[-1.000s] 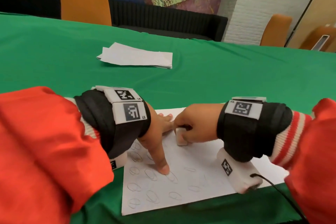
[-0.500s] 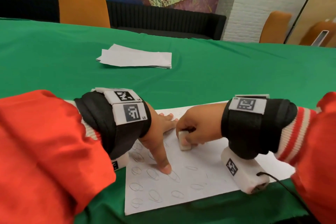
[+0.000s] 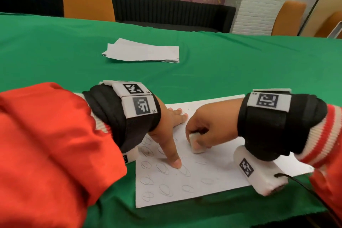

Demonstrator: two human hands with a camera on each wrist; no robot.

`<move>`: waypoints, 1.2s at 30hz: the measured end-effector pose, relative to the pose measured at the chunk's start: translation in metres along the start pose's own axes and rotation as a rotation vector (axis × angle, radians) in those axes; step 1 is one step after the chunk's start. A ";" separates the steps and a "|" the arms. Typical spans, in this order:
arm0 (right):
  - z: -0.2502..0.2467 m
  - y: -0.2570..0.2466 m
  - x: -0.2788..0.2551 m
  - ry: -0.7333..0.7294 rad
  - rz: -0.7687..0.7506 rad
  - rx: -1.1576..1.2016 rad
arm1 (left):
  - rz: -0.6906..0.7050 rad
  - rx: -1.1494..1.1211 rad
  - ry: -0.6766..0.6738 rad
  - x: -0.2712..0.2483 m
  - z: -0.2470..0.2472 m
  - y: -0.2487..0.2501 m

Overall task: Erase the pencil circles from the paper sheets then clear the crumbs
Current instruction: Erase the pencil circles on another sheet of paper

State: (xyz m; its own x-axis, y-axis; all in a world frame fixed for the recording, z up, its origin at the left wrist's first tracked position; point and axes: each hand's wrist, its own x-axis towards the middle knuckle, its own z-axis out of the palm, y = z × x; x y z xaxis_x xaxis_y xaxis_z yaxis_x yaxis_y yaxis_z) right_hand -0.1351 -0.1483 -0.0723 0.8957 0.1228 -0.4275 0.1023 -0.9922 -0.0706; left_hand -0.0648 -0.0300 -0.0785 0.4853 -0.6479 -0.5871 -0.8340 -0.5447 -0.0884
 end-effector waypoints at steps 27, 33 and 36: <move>0.003 -0.001 -0.010 0.029 0.017 -0.028 | -0.005 -0.003 0.010 0.001 0.002 0.000; -0.001 0.005 -0.010 0.073 0.096 -0.027 | -0.014 -0.011 0.010 0.000 0.001 0.001; 0.004 -0.009 -0.012 0.027 0.008 -0.029 | -0.012 -0.015 0.012 0.000 0.002 0.001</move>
State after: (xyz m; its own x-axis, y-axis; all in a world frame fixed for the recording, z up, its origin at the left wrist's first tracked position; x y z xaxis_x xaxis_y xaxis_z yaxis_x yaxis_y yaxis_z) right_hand -0.1490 -0.1412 -0.0703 0.9079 0.1142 -0.4033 0.1069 -0.9934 -0.0407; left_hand -0.0662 -0.0293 -0.0797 0.4987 -0.6475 -0.5763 -0.8239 -0.5606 -0.0830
